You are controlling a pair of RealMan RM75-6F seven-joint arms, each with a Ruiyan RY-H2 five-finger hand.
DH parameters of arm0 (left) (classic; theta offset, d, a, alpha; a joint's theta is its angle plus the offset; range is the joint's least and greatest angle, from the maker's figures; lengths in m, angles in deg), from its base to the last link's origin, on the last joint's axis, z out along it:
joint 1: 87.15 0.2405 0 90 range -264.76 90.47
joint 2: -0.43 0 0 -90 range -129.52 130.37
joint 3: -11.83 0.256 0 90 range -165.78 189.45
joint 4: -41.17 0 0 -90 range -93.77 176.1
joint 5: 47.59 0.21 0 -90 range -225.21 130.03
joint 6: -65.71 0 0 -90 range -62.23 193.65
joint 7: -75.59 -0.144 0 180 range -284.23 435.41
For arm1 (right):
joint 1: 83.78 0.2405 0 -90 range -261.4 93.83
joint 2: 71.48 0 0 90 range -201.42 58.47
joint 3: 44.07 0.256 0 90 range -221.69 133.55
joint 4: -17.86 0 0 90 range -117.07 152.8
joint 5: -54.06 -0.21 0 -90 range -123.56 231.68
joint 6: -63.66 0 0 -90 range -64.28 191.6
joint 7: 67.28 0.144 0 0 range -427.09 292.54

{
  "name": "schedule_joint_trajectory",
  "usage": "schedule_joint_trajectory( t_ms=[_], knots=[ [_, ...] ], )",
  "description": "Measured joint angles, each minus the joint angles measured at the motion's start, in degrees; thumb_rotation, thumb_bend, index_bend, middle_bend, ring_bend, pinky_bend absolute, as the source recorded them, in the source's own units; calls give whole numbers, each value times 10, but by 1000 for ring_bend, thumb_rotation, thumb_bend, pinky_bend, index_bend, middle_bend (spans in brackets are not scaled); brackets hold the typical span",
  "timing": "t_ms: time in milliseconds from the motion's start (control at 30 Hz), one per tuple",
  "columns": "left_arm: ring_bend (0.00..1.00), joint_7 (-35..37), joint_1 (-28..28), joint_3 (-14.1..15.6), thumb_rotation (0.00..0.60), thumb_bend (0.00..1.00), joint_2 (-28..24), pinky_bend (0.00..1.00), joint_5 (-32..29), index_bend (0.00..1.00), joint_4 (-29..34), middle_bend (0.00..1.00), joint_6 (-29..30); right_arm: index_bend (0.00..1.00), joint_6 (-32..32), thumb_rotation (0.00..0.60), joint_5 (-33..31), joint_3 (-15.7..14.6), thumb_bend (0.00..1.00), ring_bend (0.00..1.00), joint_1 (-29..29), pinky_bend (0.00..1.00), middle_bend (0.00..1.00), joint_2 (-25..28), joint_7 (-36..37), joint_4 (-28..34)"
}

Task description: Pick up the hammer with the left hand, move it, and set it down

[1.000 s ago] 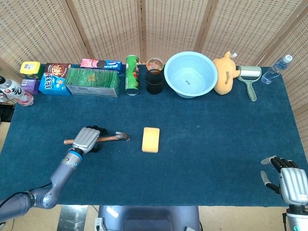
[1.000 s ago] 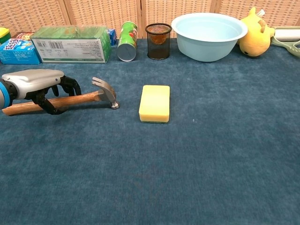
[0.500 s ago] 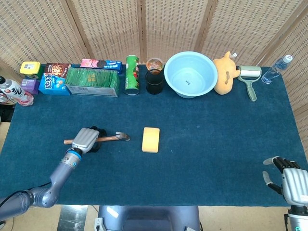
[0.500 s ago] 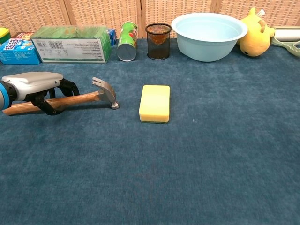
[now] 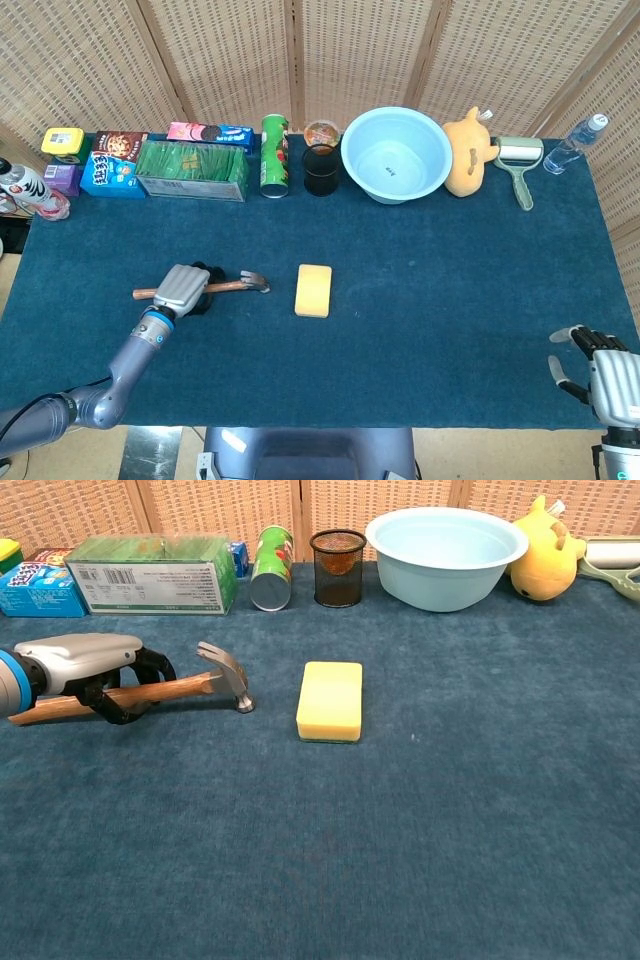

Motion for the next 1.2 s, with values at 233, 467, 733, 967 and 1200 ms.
schedule_joint_trajectory(
  t_ms=[233, 467, 733, 967, 1200],
  knots=[
    [423, 2, -5, 4, 600, 721, -7, 589, -1, 438, 2, 436, -10, 448, 3, 600, -2, 0, 388, 459, -1, 436, 445, 3, 15, 8],
    [476, 29, 2, -1, 600, 716, -7, 665, 19, 487, 8, 491, 13, 447, -6, 600, 3, -3, 390, 459, -7, 437, 445, 4, 12, 14],
    [515, 99, 25, 10, 600, 630, -12, 695, 137, 490, 10, 539, 79, 446, -16, 600, 10, -4, 388, 460, -12, 440, 444, 7, 6, 19],
    [575, 159, 45, 27, 600, 558, -34, 727, 205, 517, 16, 573, 127, 445, -19, 600, 8, -5, 389, 461, -17, 440, 444, 5, 1, 21],
    [580, 178, 49, 25, 600, 548, -55, 729, 216, 517, 40, 573, 133, 445, -14, 600, 10, -5, 387, 461, -15, 440, 444, 6, -7, 26]
  ],
)
